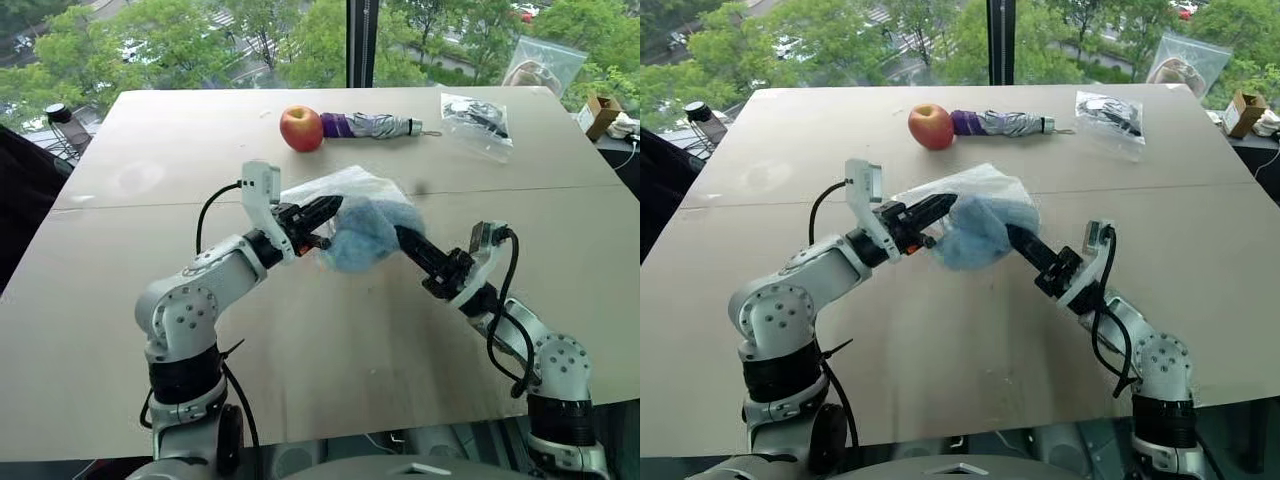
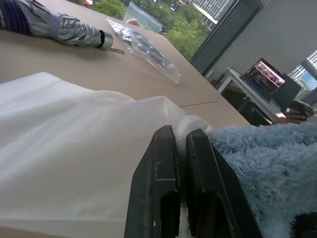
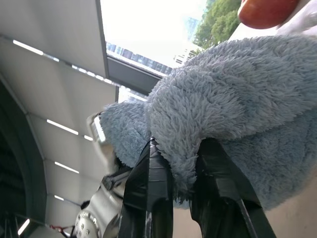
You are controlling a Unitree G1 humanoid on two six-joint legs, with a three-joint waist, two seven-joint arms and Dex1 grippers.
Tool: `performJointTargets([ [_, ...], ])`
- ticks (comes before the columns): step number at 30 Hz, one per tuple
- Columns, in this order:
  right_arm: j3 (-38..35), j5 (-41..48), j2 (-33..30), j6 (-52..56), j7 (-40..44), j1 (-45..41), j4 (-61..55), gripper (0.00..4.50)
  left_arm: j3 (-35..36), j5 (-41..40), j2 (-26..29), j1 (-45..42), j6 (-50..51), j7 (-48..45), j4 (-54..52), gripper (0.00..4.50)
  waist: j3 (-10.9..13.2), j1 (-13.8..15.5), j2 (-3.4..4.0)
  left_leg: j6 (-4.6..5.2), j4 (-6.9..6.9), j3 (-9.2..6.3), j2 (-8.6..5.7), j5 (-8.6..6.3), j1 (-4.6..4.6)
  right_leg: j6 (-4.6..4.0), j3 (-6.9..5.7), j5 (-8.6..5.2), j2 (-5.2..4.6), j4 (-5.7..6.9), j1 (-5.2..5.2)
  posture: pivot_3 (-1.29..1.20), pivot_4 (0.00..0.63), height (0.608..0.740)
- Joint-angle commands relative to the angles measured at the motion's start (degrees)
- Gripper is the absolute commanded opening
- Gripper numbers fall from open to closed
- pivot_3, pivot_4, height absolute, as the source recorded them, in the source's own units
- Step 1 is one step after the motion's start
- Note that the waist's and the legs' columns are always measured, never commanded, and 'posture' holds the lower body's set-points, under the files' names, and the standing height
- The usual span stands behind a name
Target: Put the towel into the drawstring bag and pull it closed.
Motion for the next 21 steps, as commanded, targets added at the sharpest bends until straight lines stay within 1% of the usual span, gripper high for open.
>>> performJointTargets([
  [1, -0.32, 0.80, 0.08, -0.15, -1.51, -1.74, 0.32, 0.01, -0.80, -2.92, -0.11, 0.26, -0.58, 0.72, -4.26, 0.00, 0.00, 0.05, 0.01, 0.00, 0.00, 0.01, 0.00, 0.00, -0.01, 0.00, 0.00, 0.00, -0.01, -0.01, 0.00, 0.00, 0.150, 0.740],
  [3, 2.34, -1.83, -0.91, 1.67, 0.75, -1.43, -0.85, 0.01, -0.87, -3.90, -0.73, 0.21, -0.70, 2.18, -4.69, 0.00, 0.00, 0.05, 0.01, 0.00, 0.00, 0.01, -0.01, 0.00, -0.03, 0.00, -0.01, 0.00, -0.04, -0.05, 0.00, 0.00, 0.150, 0.740],
  [7, 9.87, -9.45, -5.92, 5.50, 7.99, 0.00, -3.96, 0.01, -0.42, -5.89, -2.15, -0.51, -1.05, 5.70, -4.68, 0.00, 0.00, 0.00, 0.01, 0.00, 0.00, 0.00, -0.02, 0.00, -0.05, 0.01, -0.02, 0.00, -0.04, -0.09, 0.00, 0.00, 0.150, 0.740],
  [10, 11.20, -13.40, -5.97, 4.65, 8.51, -2.04, -1.95, 0.01, -1.04, -7.31, -2.49, -0.56, -1.10, 6.72, -4.57, 0.00, 0.00, -0.04, 0.01, 0.00, 0.00, 0.00, -0.03, 0.00, -0.03, 0.01, -0.03, 0.00, 0.01, -0.09, 0.00, 0.00, 0.150, 0.740],
  [12, 10.48, -15.44, -4.06, 2.88, 7.28, -4.05, 0.10, 0.01, -1.64, -8.79, -2.73, -0.20, -0.96, 7.12, -4.76, 0.00, 0.01, -0.08, 0.01, 0.00, 0.01, 0.00, -0.03, 0.00, -0.01, 0.01, -0.04, 0.00, 0.05, -0.08, 0.00, 0.00, 0.150, 0.740],
  [15, 8.10, -15.22, 0.04, 1.25, 4.35, -6.94, 2.25, 0.01, -2.55, -10.08, -2.29, 0.17, -0.94, 7.28, -5.07, 0.00, 0.01, -0.05, 0.01, 0.00, 0.03, -0.01, -0.03, 0.00, 0.01, 0.02, -0.08, 0.02, 0.08, -0.07, 0.01, 0.00, 0.150, 0.740],
  [19, 4.29, -12.68, 5.66, -0.92, 1.09, -10.65, 3.61, 0.01, -3.06, -12.28, -1.60, 0.91, -0.89, 8.04, -5.82, 0.00, 0.01, -0.05, 0.01, 0.00, 0.02, -0.02, -0.02, 0.00, -0.02, 0.02, -0.07, 0.03, 0.09, -0.06, 0.00, 0.00, 0.150, 0.740],
  [21, 1.06, -9.06, 8.92, -2.40, -1.27, -12.47, 4.93, 0.01, -3.33, -13.17, -1.20, 1.16, -0.98, 8.47, -6.06, 0.00, 0.01, -0.03, 0.01, 0.00, 0.01, -0.02, -0.02, 0.00, -0.04, 0.02, -0.06, 0.03, 0.07, -0.07, 0.00, 0.00, 0.150, 0.740],
])
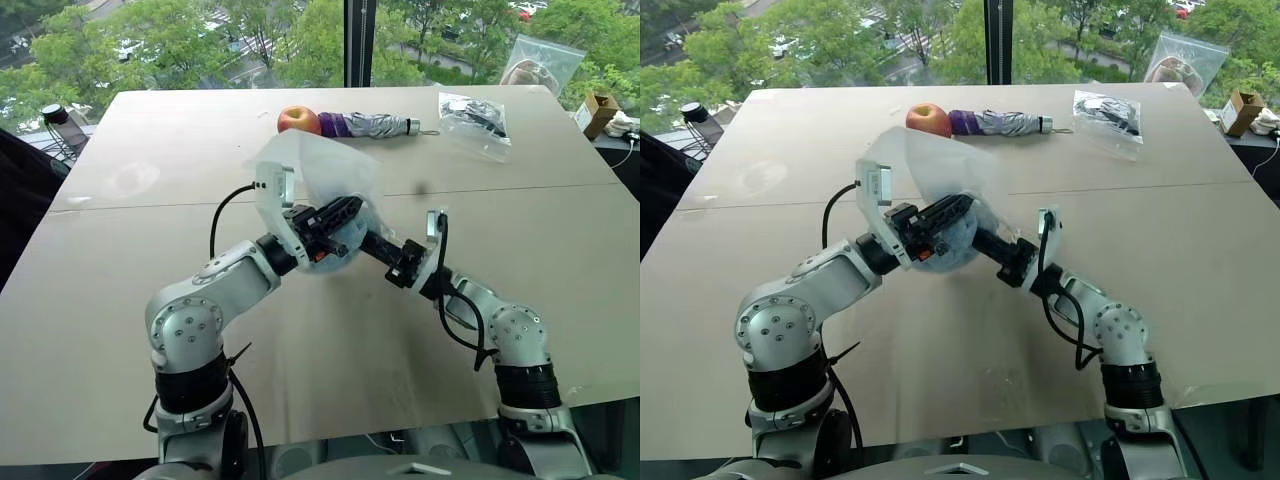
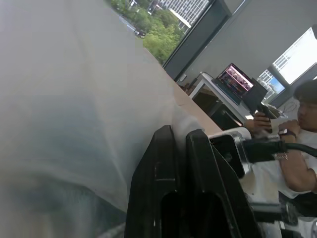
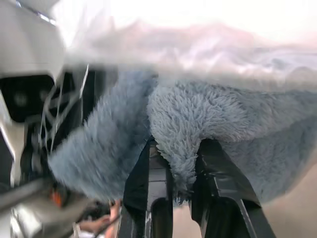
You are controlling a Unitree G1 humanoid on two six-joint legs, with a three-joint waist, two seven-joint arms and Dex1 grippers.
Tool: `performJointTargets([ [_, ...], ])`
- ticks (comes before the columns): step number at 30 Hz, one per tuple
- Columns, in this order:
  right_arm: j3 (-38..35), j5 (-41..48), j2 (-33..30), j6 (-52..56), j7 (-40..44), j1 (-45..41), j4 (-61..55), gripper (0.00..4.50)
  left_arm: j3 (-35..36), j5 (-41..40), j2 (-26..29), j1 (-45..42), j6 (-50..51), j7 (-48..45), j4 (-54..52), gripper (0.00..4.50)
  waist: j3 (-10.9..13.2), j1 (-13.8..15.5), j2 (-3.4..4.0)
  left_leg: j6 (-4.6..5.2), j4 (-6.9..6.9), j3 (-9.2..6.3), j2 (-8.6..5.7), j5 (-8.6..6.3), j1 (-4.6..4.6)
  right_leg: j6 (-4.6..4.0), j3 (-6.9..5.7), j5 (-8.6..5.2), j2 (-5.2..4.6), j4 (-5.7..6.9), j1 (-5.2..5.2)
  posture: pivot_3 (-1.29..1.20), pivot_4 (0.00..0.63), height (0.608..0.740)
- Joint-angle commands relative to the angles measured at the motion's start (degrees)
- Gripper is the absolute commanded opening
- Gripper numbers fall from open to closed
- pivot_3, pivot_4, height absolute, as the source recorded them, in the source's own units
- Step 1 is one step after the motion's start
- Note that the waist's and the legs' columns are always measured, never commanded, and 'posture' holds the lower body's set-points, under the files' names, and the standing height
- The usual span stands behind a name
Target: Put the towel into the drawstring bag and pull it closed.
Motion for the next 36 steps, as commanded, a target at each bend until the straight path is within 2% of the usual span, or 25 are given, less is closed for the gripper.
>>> performJointTargets([
  [1, -5.78, 7.58, 4.41, -3.57, -2.74, -3.45, 0.07, 0.01, -1.19, -2.64, 0.62, 0.56, -0.79, 0.50, -2.53, 0.00, 0.00, 0.02, 0.00, 0.00, 0.00, -0.01, 0.00, 0.00, 0.00, 0.00, 0.00, 0.00, 0.00, 0.00, 0.00, 0.00, 0.150, 0.740],
  [8, -11.16, 16.37, 9.23, -5.88, -5.78, -6.62, 1.12, 0.01, -2.43, -3.91, 1.97, 1.88, -2.39, 1.40, -2.76, 0.00, 0.02, -0.04, 0.03, 0.00, -0.01, -0.01, 0.02, 0.00, -0.03, -0.01, -0.02, 0.00, -0.04, -0.03, 0.00, 0.00, 0.150, 0.740],
  [17, -13.66, 27.14, 8.08, -5.09, -5.56, -4.90, -1.23, 0.01, -3.83, -2.43, 3.81, 1.86, -5.06, 0.91, -1.04, 0.00, 0.03, -0.07, 0.05, 0.00, -0.02, -0.03, 0.02, 0.00, -0.02, -0.01, -0.02, 0.00, -0.03, -0.02, 0.00, 0.00, 0.150, 0.740],
  [22, -16.19, 30.83, 10.09, -11.77, -10.93, -8.12, 0.11, 0.01, -5.47, -2.07, 4.46, 2.61, -5.99, -0.26, -1.00, 0.00, 0.06, -0.14, 0.09, 0.00, -0.02, 0.00, 0.01, 0.00, -0.01, -0.01, -0.01, 0.00, -0.04, -0.02, 0.00, 0.00, 0.150, 0.740],
  [25, -11.77, 22.27, 9.22, -12.18, -15.13, -10.61, -0.01, 0.01, -6.54, -0.95, 4.19, 1.22, -7.66, -1.55, -0.64, 0.00, 0.11, -0.28, 0.18, 0.00, -0.02, 0.03, 0.01, 0.00, 0.01, -0.01, -0.01, 0.00, -0.03, -0.02, -0.01, 0.00, 0.150, 0.740],
  [30, -4.83, 10.96, 6.49, -9.85, -14.15, -10.16, -0.12, 0.01, -7.72, 1.19, 5.23, -0.98, -9.18, -4.79, 1.16, 0.00, 0.11, -0.19, 0.17, 0.00, -0.05, 0.02, 0.00, 0.00, -0.02, -0.01, 0.01, 0.00, -0.02, -0.01, -0.05, 0.00, 0.150, 0.740],
  [34, 0.60, -2.86, 1.80, -9.04, -14.60, -8.96, 2.15, 0.01, -7.50, 3.12, 6.32, -4.35, -10.54, -8.06, 4.20, 0.00, 0.10, -0.06, 0.18, -0.01, 0.03, 0.02, -0.01, 0.01, -0.46, -0.01, -0.01, 0.01, -0.02, 0.00, -0.47, 0.00, 0.150, 0.740],
  [36, 2.41, -6.95, 0.29, -8.71, -13.18, -8.44, 2.28, 0.01, -7.11, 3.37, 6.47, -5.32, -10.75, -8.80, 5.18, 0.00, 0.09, -0.03, 0.17, -0.01, 0.19, -0.02, -0.02, 0.01, -0.76, 0.01, -0.05, 0.03, -0.03, 0.04, -0.68, 0.00, 0.150, 0.740],
])
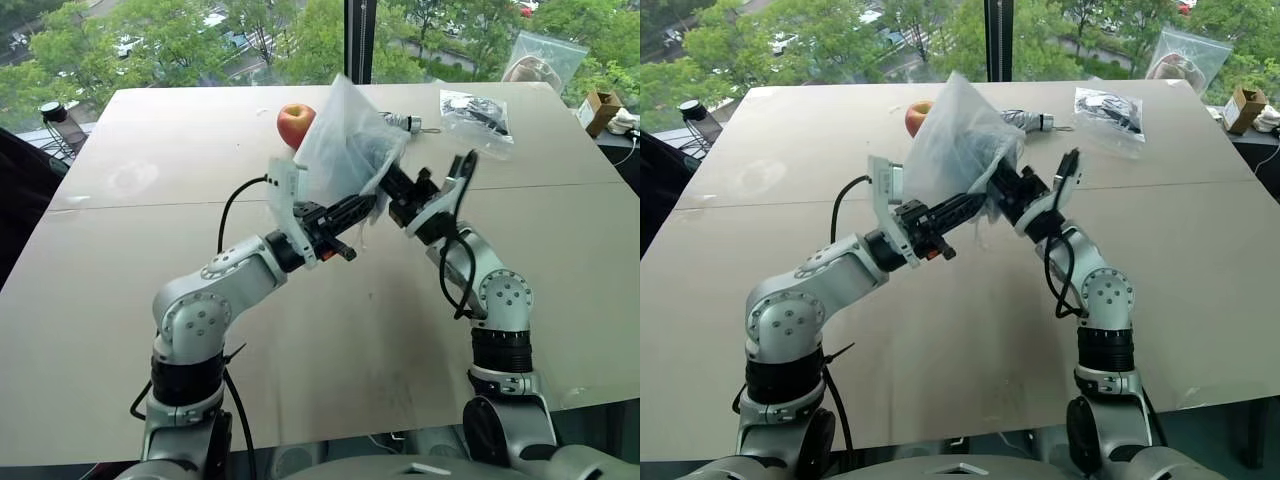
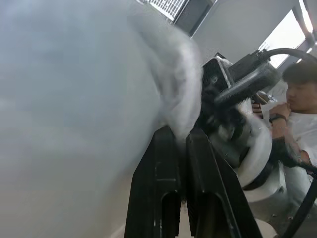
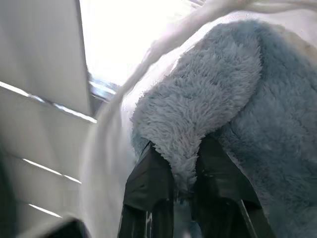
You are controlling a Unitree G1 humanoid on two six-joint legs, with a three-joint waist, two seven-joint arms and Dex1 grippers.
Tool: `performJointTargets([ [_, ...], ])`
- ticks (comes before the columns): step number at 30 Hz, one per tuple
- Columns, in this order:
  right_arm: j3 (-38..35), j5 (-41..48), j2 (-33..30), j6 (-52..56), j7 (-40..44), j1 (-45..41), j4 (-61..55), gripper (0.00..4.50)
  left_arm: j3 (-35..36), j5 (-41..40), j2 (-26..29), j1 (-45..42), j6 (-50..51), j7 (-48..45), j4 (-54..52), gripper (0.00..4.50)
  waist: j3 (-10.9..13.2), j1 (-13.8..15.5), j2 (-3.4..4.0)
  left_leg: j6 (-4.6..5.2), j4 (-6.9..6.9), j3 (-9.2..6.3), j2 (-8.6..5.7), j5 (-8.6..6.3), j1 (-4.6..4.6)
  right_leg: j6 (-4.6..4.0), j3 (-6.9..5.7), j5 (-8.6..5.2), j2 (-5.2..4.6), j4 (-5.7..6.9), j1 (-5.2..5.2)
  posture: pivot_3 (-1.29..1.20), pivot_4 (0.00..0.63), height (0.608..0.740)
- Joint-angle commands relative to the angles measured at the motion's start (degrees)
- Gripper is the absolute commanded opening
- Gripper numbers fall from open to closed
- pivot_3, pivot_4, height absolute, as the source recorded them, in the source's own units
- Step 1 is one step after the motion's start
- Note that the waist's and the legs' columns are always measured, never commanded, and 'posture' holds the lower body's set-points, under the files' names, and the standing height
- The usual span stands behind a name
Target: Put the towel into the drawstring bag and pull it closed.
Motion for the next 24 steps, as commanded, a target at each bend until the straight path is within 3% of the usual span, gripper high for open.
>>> performJointTargets([
  [1, 2.29, -6.83, -1.14, 0.36, 2.40, 0.72, -0.99, 0.01, 0.82, 0.47, 0.45, -1.81, -1.86, -2.26, 0.37, 0.00, 0.00, 0.00, 0.00, 0.00, 0.00, 0.05, -0.02, 0.00, 0.00, 0.02, 0.01, 0.01, -0.02, 0.00, -0.01, 0.00, 0.150, 0.740],
  [3, 1.08, -6.04, 0.37, -0.11, 3.29, 0.80, -1.82, 0.01, 0.77, 0.40, 0.38, -1.52, -1.96, -2.67, 0.70, 0.00, 0.00, -0.01, 0.00, 0.00, 0.00, 0.08, -0.02, 0.00, -0.06, 0.06, 0.04, 0.03, -0.03, -0.05, -0.07, 0.00, 0.150, 0.740],
  [8, -5.36, 5.42, 6.01, 0.65, 2.07, -0.90, -3.78, 0.01, -0.76, 0.99, 0.56, 0.75, -1.21, -3.33, -0.19, 0.00, 0.00, -0.07, 0.00, 0.00, -0.06, 0.07, 0.06, 0.00, -0.07, 0.10, 0.05, 0.05, 0.02, -0.01, -0.14, 0.00, 0.150, 0.740],
  [11, -10.49, 12.69, 10.10, -2.22, -6.10, -3.74, -0.57, 0.01, -1.42, 0.97, 0.44, 1.66, -0.95, -3.32, -0.58, 0.00, 0.01, -0.04, 0.01, 0.00, -0.05, 0.03, 0.08, 0.00, -0.07, 0.10, 0.03, 0.05, 0.02, 0.06, -0.15, 0.00, 0.150, 0.740],
  [14, -14.03, 14.12, 13.27, -7.83, -14.43, -7.10, 2.27, 0.01, -1.58, 0.43, 0.37, 2.23, -0.69, -3.56, -0.88, 0.00, 0.00, 0.01, 0.00, 0.00, -0.02, 0.05, 0.06, 0.00, -0.06, 0.09, 0.02, 0.05, -0.03, 0.09, -0.14, 0.00, 0.150, 0.740],
  [19, -12.89, 16.03, 14.12, -10.94, -20.02, -8.53, 2.35, 0.01, -1.85, 0.35, 0.23, 2.53, -0.75, -3.74, -1.18, 0.00, 0.01, -0.23, 0.01, 0.01, 0.00, 0.17, 0.02, 0.00, -0.07, 0.11, 0.13, 0.06, -0.07, 0.08, -0.18, 0.00, 0.150, 0.740],
  [24, -7.25, 12.67, 10.38, -6.95, -21.11, -5.46, 0.43, 0.01, -1.29, 1.81, -0.23, 1.57, -2.10, -3.19, 0.13, 0.00, 0.01, -0.33, 0.01, 0.01, -0.05, 0.17, 0.06, 0.00, -0.07, 0.11, 0.17, 0.06, 0.03, 0.17, -0.26, 0.00, 0.150, 0.740],
])
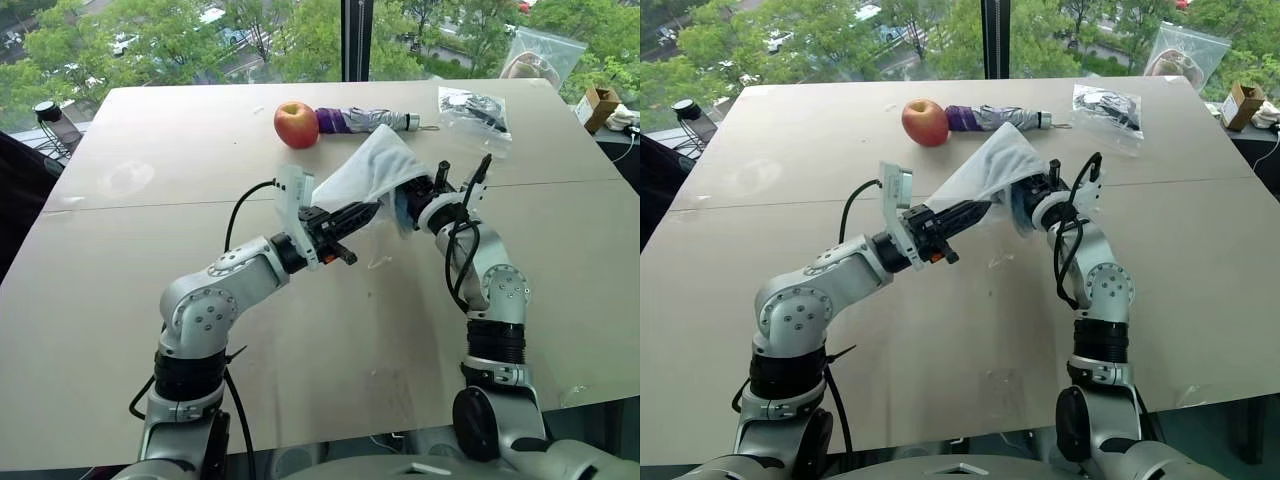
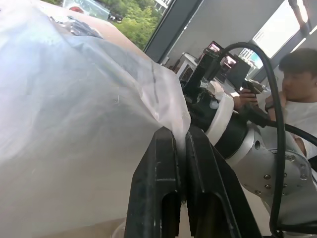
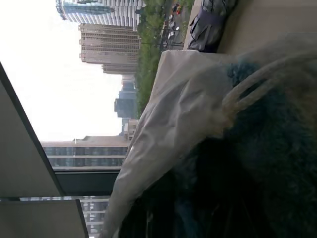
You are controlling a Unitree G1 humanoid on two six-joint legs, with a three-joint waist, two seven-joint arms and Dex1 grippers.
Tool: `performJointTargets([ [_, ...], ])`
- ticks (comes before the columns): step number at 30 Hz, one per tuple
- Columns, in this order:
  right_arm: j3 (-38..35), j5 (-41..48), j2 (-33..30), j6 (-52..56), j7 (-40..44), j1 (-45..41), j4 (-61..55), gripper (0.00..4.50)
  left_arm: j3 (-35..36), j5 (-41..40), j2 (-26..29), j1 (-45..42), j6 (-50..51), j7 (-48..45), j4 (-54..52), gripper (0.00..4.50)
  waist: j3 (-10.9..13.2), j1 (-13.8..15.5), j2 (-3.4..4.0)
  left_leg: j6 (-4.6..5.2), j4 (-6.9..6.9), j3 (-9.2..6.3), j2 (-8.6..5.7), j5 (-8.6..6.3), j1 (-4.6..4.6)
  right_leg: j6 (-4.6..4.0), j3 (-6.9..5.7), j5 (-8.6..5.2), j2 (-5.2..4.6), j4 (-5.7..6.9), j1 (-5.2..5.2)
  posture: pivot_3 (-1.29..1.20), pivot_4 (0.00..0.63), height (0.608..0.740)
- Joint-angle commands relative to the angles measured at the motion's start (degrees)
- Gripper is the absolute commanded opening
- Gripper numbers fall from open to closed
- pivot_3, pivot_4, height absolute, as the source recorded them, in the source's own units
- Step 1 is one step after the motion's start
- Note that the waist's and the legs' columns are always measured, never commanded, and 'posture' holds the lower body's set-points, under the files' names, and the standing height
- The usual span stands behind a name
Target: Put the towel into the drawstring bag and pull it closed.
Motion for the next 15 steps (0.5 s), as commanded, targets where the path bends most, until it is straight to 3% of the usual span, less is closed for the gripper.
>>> performJointTargets([
  [1, 3.19, -2.44, 1.27, 2.12, -1.12, -1.55, -3.74, 0.01, 0.98, 0.25, -0.27, -1.14, -1.42, -0.77, -0.84, 0.00, 0.00, 0.02, 0.00, 0.00, 0.00, -0.01, 0.00, 0.00, 0.00, 0.00, 0.00, 0.00, 0.00, 0.02, 0.00, 0.00, 0.150, 0.740],
  [5, 4.48, -3.50, -1.66, 6.13, -0.65, -0.43, -4.05, 1.90, 1.66, 1.03, -0.36, -1.51, -1.88, -0.90, 0.42, 0.00, 0.00, 0.10, 0.00, 0.00, 0.04, -0.03, -0.01, 0.00, 0.01, 0.00, -0.01, -0.01, -0.01, 0.15, -0.02, 0.00, 0.150, 0.740],
  [7, 5.62, -4.99, -4.35, 9.22, 1.49, 0.11, -5.13, 3.06, 2.14, 0.95, -0.83, -1.71, -2.03, -0.55, 0.90, 0.00, 0.00, 0.12, 0.00, 0.00, 0.08, 0.00, -0.01, 0.00, 0.01, -0.01, -0.02, 0.00, -0.02, 0.17, -0.02, 0.00, 0.150, 0.740],
  [8, 5.81, -4.94, -5.32, 10.43, 2.19, 0.50, -5.63, 3.38, 2.36, 0.89, -1.06, -1.81, -2.07, -0.34, 1.09, 0.00, 0.00, 0.20, 0.00, 0.00, 0.09, 0.01, -0.02, 0.00, 0.01, -0.01, -0.01, -0.01, -0.04, 0.17, -0.01, 0.00, 0.150, 0.740],
  [15, 5.79, -5.25, -19.87, 20.82, 15.19, 6.98, -9.95, 3.38, 3.28, 1.83, -0.85, -1.24, -2.70, -0.99, 2.42, 0.00, -0.01, 0.35, -0.02, 0.01, 0.09, 0.10, -0.08, 0.00, -0.03, 0.01, 0.03, -0.01, -0.15, 0.03, 0.01, 0.00, 0.150, 0.740],
])
